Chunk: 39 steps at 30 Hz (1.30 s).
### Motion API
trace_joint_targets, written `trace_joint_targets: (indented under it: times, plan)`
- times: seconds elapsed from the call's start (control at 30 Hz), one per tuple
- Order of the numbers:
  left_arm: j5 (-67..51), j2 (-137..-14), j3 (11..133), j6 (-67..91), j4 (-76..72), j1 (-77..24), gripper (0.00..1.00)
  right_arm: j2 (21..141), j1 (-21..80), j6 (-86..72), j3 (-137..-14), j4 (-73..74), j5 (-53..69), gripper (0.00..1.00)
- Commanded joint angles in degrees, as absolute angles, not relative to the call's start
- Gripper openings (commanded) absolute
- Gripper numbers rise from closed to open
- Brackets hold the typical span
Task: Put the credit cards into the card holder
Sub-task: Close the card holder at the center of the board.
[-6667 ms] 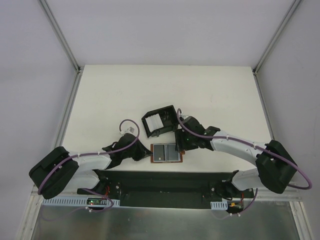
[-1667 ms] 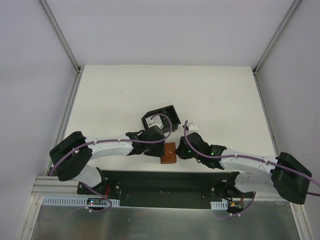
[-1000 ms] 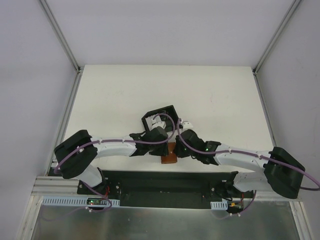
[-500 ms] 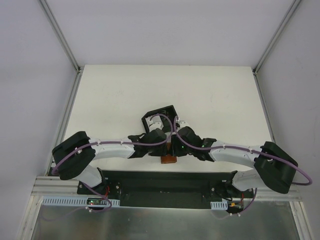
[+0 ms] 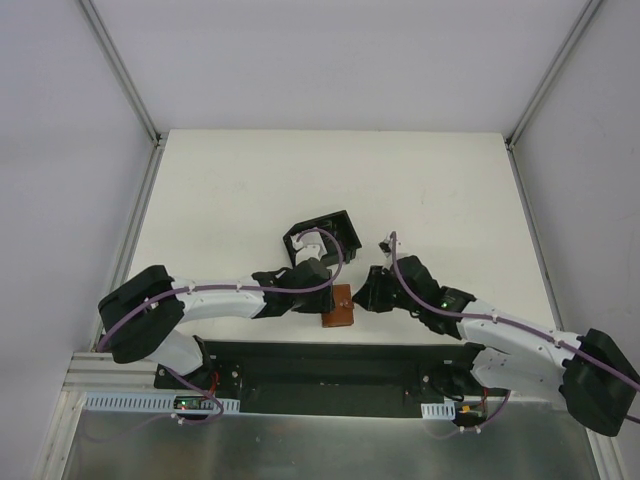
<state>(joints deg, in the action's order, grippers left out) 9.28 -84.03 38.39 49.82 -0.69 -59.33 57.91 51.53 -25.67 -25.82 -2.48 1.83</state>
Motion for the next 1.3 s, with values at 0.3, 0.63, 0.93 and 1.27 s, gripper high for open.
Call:
trace_joint_targets:
  times: [0.3,0.63,0.93,1.27]
  plan:
    - [10.4,-86.6,38.9,46.4,1.5,-59.9,0.58,64.1,47.2,-22.8,-27.4,-4.5,8.4,0.19]
    - [10.0,-88.2,38.2,47.7,1.6,-59.9,0.52,66.8,46.9,-21.3,-29.2,-6.4,9.9,0.19]
    - [9.9,-89.2,38.4,48.2,1.5,-59.9,0.51,71.3,46.8,-21.2,-31.0,-6.2,11.1,0.19]
    - [11.1,-87.7,36.7,49.7,1.3,-59.9,0.48,72.5,46.8,-21.1,-31.5,-6.7,10.5,0.20]
